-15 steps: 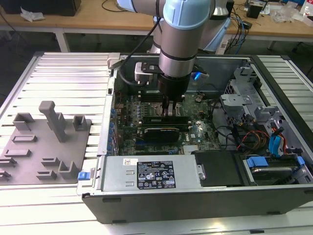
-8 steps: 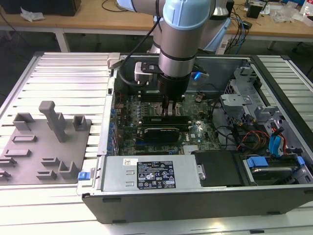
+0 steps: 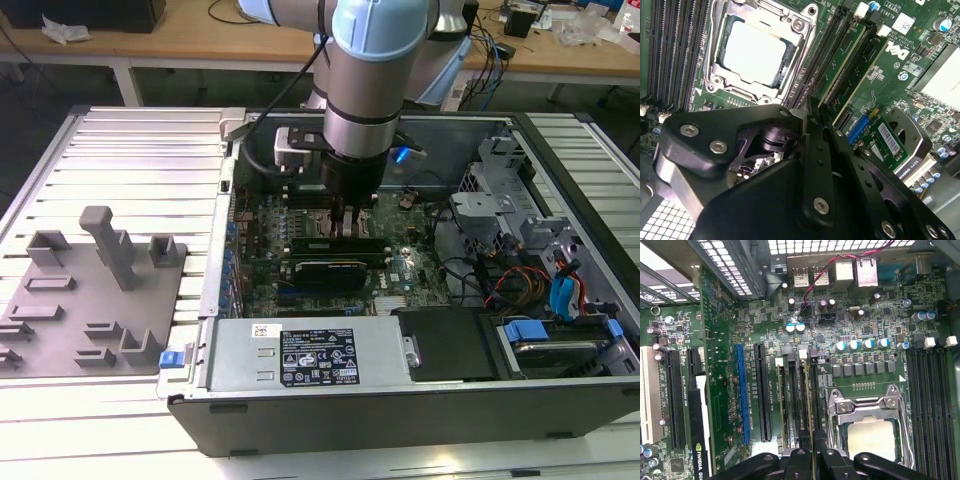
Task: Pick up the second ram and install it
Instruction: 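Insert the second ram into the second slot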
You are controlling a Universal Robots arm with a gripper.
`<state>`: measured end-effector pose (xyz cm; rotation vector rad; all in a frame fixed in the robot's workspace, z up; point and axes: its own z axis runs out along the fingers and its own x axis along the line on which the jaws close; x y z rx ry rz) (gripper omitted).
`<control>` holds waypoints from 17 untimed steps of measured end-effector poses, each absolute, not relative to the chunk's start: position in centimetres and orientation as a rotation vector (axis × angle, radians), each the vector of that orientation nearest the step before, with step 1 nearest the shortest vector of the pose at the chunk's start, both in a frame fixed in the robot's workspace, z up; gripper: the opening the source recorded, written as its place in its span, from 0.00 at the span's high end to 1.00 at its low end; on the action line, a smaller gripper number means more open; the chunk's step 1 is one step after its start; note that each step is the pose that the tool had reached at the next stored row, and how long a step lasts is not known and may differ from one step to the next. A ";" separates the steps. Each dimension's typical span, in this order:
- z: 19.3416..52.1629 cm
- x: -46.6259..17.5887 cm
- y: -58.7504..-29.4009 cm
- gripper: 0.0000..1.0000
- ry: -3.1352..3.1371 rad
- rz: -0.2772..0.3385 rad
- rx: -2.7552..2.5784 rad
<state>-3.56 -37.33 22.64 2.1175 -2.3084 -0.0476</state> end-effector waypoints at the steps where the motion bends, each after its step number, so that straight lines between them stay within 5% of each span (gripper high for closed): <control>1: 22.6 -3.6 -37.3 0.86 -2.308 -0.048 2.118; 17: 22.8 -3.4 -37.5 0.86 -2.307 -0.048 2.119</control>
